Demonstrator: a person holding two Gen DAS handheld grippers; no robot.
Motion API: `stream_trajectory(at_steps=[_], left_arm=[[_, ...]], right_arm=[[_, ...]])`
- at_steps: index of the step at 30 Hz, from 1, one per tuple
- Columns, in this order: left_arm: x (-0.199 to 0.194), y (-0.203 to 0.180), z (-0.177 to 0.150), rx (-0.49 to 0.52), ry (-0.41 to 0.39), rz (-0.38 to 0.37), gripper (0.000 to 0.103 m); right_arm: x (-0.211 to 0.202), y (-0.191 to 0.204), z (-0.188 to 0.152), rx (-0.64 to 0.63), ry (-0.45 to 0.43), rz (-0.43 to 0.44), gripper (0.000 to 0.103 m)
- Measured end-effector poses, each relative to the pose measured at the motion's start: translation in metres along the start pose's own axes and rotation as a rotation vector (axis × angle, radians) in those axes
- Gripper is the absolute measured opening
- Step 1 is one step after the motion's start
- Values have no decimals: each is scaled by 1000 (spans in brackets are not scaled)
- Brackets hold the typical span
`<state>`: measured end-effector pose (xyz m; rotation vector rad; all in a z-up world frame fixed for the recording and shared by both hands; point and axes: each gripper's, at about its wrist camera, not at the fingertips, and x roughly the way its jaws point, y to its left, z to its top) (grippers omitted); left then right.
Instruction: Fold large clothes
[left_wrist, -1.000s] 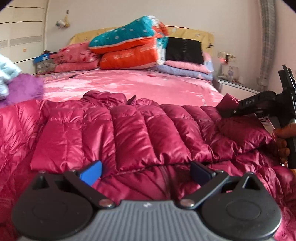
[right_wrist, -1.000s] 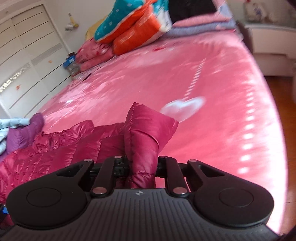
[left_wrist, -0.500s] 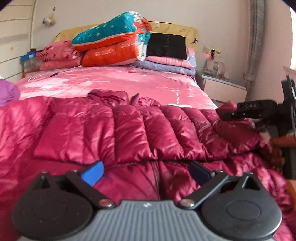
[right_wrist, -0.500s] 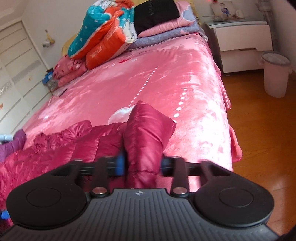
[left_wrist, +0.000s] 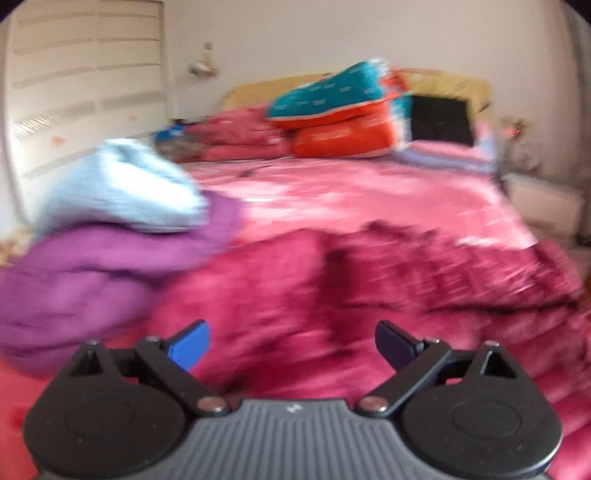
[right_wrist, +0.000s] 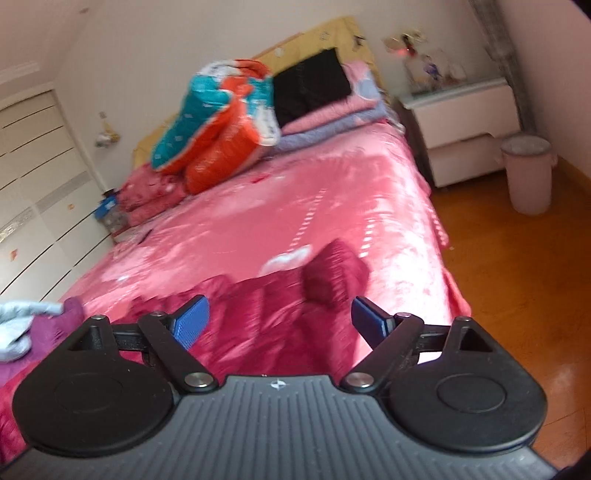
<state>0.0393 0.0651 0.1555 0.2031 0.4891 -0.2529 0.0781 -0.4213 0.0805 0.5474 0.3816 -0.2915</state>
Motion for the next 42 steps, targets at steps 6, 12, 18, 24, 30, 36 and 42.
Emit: stream_trajectory(at_steps=[6, 12, 18, 24, 30, 36, 42], left_arm=[[24, 39, -32, 92, 145, 144, 83], [65, 68, -57, 40, 292, 180, 62], [69, 85, -54, -73, 303, 162, 38], [59, 99, -49, -140, 316, 141, 15], [27, 99, -21, -164, 257, 71, 13], [-5, 89, 13, -198, 191, -34, 12], [-33, 63, 60, -214, 115, -167, 12]], right_arm=[[-39, 30, -24, -34, 49, 70, 103], [-63, 56, -46, -43, 113, 138, 103], [-62, 74, -62, -109, 181, 185, 103], [-52, 80, -79, -115, 237, 219, 103], [-51, 82, -87, -147, 255, 249, 103], [-58, 84, -91, -136, 277, 309, 103], [-59, 70, -87, -63, 303, 336, 103]])
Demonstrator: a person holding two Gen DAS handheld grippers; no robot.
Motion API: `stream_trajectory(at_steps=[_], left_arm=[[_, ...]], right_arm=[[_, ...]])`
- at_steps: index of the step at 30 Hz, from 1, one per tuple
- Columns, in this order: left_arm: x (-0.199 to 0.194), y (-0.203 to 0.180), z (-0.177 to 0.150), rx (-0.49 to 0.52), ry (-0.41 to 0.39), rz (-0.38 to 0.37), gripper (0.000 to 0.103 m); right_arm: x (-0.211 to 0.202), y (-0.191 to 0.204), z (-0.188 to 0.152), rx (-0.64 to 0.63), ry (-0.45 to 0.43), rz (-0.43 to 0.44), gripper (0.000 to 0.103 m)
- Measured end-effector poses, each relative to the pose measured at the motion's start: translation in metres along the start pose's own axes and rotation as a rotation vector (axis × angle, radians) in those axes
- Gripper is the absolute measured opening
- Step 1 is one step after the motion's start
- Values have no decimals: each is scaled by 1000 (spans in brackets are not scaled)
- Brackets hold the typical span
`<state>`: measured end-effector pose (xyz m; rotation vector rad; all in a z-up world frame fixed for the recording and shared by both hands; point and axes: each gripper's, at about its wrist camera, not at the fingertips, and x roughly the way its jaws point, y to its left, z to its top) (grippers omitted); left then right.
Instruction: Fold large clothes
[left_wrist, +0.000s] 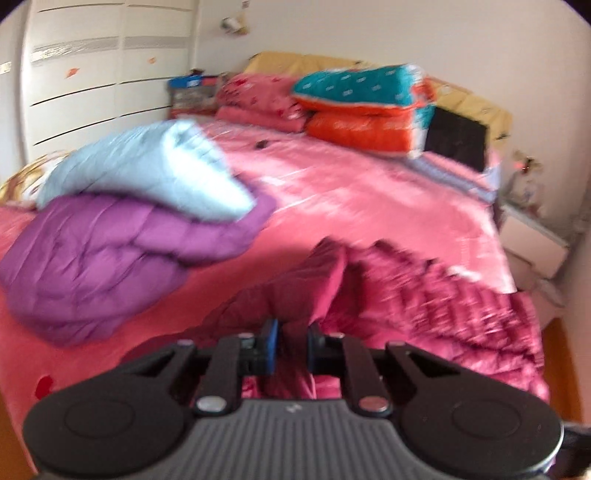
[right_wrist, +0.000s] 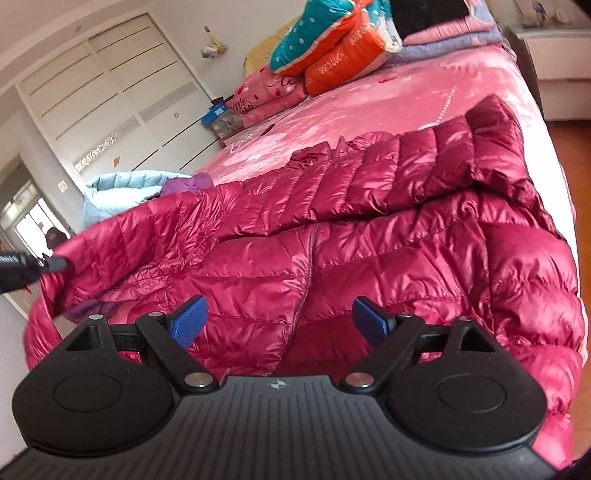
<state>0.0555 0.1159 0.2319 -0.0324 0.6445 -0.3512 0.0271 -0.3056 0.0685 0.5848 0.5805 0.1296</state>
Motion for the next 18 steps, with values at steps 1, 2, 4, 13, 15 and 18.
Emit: stream_trajectory(at_steps=[1, 2, 4, 13, 15, 18], left_arm=[[-2, -11, 5, 11, 0, -30, 12], [-3, -21, 8, 20, 4, -56, 12], [-2, -44, 14, 32, 22, -117, 13], [36, -142, 10, 55, 114, -294, 13], [46, -155, 2, 71, 134, -290, 13], [54, -156, -12, 63, 137, -270, 13]], right_arm=[[-1, -3, 0, 19, -1, 9, 103], [-3, -6, 1, 40, -4, 20, 103], [-7, -12, 2, 78, -11, 34, 103], [-23, -30, 6, 169, -17, 147, 103], [-25, -33, 8, 174, -15, 156, 103], [-30, -39, 8, 191, 7, 177, 103]])
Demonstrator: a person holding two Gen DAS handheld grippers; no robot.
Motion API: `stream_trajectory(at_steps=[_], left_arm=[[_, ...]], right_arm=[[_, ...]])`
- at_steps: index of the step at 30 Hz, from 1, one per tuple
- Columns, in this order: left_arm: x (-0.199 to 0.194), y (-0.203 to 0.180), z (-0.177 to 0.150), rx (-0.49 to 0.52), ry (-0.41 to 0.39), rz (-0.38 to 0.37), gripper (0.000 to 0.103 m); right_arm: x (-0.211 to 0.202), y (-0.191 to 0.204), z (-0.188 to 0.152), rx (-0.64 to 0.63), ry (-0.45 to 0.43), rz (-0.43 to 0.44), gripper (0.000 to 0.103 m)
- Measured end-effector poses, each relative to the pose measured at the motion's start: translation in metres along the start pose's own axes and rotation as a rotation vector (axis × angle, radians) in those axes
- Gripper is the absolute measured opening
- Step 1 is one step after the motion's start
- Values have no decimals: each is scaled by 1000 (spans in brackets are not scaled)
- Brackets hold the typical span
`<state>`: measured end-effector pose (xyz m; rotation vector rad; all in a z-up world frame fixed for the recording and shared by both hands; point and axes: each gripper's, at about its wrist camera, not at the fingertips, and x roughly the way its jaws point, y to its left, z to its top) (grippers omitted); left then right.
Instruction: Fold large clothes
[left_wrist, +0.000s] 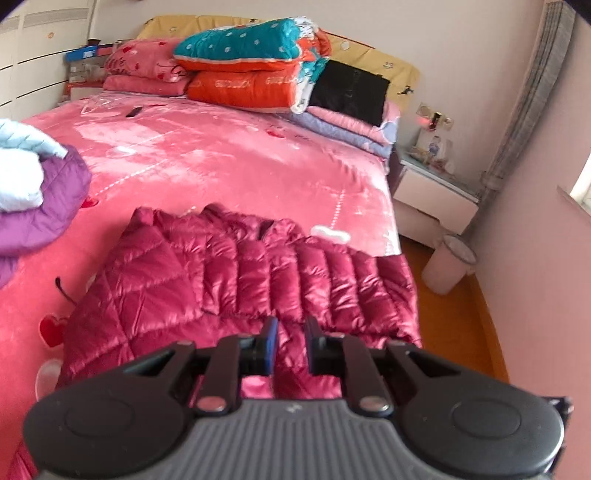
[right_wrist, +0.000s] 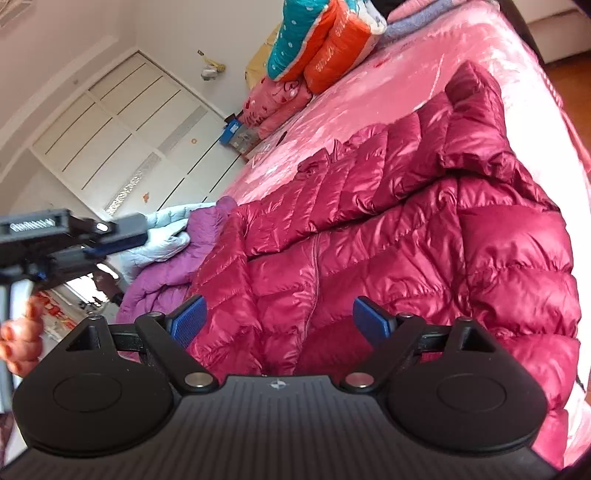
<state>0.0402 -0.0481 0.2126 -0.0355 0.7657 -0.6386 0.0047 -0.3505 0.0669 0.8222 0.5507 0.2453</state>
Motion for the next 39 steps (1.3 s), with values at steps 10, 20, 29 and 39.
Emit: stream_trajectory(at_steps=[10, 20, 29, 39], left_arm=[[-15, 39, -56, -45, -42, 147, 14], [-55, 52, -97, 10, -158, 259, 45], [-66, 76, -119, -23, -172, 302, 55], [-54, 87, -129, -72, -148, 244, 61]], right_arm=[[14, 17, -22, -20, 244, 187, 103], [26, 34, -56, -62, 437, 163, 100], [28, 42, -76, -50, 498, 161, 48], [18, 67, -67, -138, 349, -15, 14]])
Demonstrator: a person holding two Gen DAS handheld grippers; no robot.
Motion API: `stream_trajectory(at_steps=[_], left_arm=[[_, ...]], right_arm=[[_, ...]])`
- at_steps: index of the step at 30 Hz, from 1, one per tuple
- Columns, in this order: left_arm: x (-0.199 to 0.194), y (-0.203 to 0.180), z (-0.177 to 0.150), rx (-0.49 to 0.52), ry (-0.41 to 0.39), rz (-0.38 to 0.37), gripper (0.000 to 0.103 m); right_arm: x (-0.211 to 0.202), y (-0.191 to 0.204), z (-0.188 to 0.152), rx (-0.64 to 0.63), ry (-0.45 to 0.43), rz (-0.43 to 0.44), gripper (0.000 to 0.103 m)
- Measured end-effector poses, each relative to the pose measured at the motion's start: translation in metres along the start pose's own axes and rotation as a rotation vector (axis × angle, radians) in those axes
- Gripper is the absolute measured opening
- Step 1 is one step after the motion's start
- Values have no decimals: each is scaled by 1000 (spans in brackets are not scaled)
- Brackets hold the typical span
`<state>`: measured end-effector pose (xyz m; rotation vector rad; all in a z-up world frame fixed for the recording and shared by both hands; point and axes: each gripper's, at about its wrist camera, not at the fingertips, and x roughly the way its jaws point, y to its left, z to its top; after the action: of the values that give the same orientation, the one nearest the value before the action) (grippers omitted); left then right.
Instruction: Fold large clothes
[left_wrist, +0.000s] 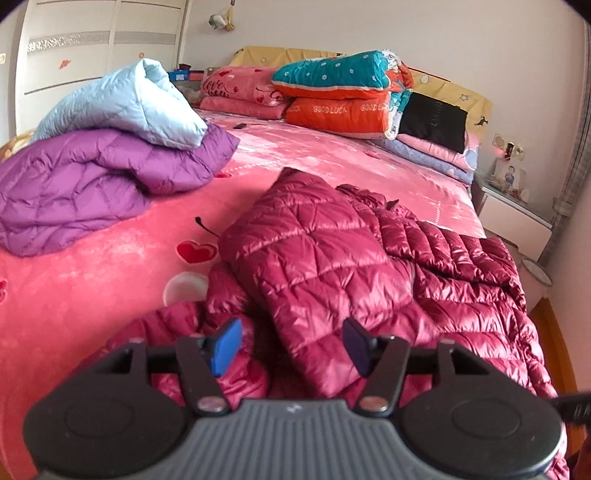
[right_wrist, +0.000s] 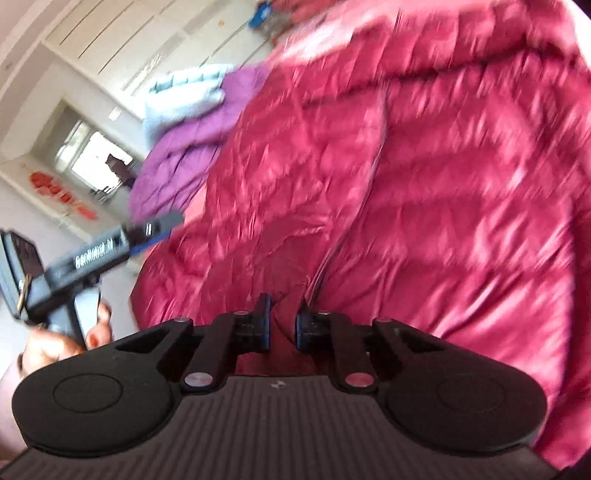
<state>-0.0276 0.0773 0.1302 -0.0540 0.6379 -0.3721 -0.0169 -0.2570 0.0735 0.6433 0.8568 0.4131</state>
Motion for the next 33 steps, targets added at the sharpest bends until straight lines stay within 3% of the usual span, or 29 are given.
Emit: stream_trajectory(at_steps=[7, 12, 19, 20, 22, 23, 24, 28, 33], left_arm=[[20, -15, -2, 36, 35, -99, 62], [49, -26, 3, 62, 66, -131, 62], [87, -31, 16, 81, 104, -175, 62], [92, -31, 18, 85, 111, -185, 62], [101, -29, 21, 99, 128, -194, 62], [104, -29, 22, 109, 131, -195, 62], [107, -28, 24, 117, 132, -199, 62], [120, -22, 28, 108, 125, -234, 63], [132, -17, 27, 59, 95, -289, 65]], right_arm=[[-40, 14, 39, -108, -237, -209, 12], [-48, 7, 75, -205, -315, -368, 12], [-32, -29, 92, -137, -285, -358, 20], [-31, -34, 91, -116, -285, -345, 27], [-33, -48, 88, -66, -280, -320, 54], [-32, -53, 86, -39, -274, -308, 84], [-29, -57, 84, -15, -269, -291, 98], [-31, -64, 70, 45, -243, -237, 101], [-39, -63, 49, 39, -224, -362, 101]])
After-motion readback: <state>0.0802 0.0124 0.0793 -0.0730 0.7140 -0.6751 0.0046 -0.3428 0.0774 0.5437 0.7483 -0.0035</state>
